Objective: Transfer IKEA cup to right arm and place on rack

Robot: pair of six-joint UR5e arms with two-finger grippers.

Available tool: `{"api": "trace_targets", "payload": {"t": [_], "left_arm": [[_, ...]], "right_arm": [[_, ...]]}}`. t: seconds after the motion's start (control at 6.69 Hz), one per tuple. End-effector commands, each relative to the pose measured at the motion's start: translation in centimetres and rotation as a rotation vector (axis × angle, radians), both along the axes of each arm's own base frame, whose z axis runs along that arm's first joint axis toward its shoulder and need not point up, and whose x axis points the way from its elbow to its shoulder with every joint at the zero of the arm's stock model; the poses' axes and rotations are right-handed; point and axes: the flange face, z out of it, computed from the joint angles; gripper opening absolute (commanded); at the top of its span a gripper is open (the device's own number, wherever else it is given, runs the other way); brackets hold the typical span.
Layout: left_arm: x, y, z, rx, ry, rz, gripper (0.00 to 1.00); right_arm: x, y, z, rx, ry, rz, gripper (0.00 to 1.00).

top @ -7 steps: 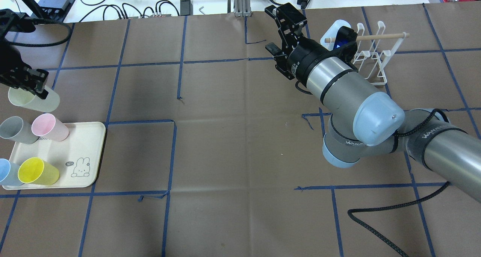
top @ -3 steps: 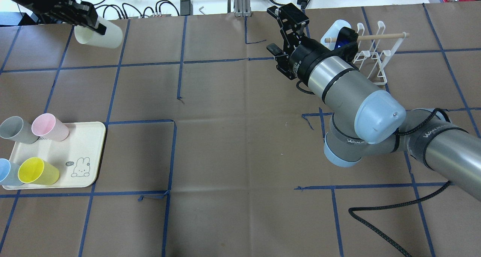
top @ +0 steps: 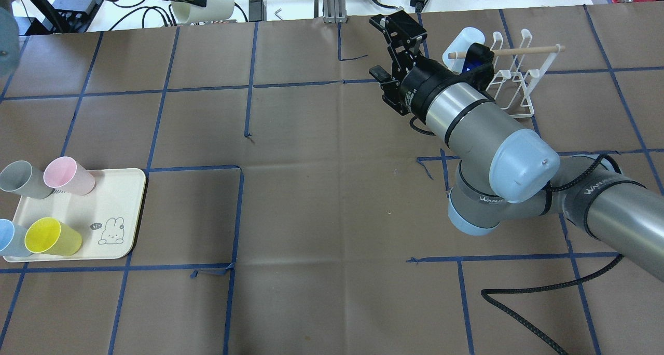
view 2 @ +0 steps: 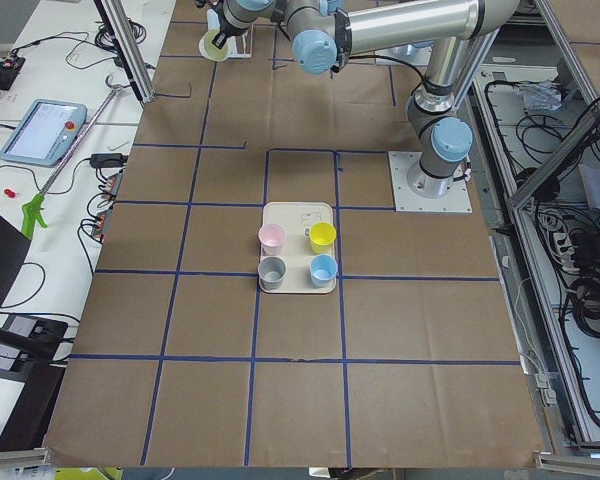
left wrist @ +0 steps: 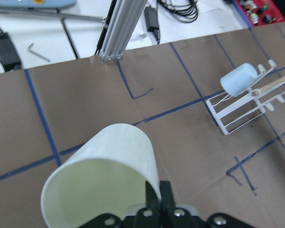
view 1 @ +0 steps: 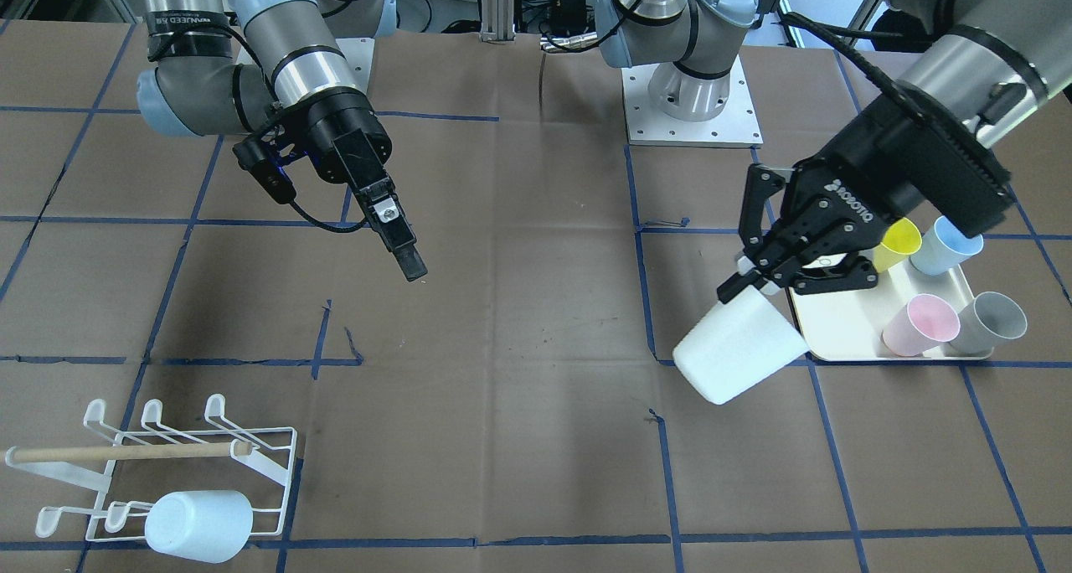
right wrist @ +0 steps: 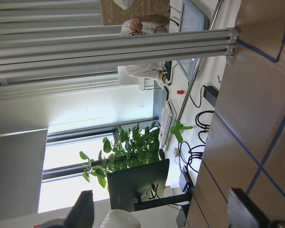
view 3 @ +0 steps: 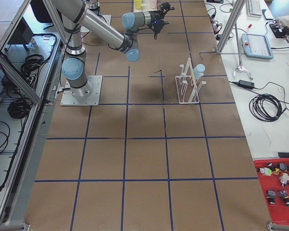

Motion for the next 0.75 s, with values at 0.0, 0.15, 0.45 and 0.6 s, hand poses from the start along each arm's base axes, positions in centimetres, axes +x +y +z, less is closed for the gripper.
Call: {"api": "trace_targets", "payload": {"t": [0.0, 0.15, 0.45, 0.6], "left_arm": [[-5.5, 1.9, -4.4, -0.218, 0.023, -0.094, 0.0], [-6.3, 3.7, -7.1, -0.239, 0.045, -0.064, 0.0], [-7.1, 8.3, -11.8, -0.324, 0.068, -0.089, 0.0], [-7.3, 8.8, -12.6, -0.35, 0.095, -0.11, 0.0]], "right_arm": [[-0.2, 0.1, -0.4, 0.008, 0.002, -0.003, 1.0], [-0.2, 0.5, 0.1, -0.001, 0.001, -0.003, 1.0], [-0.3, 2.2, 0.9, -0.014, -0.002, -0.002, 1.0], [-0.3, 2.4, 1.1, -0.018, -0.001, -0.001, 1.0]]}}
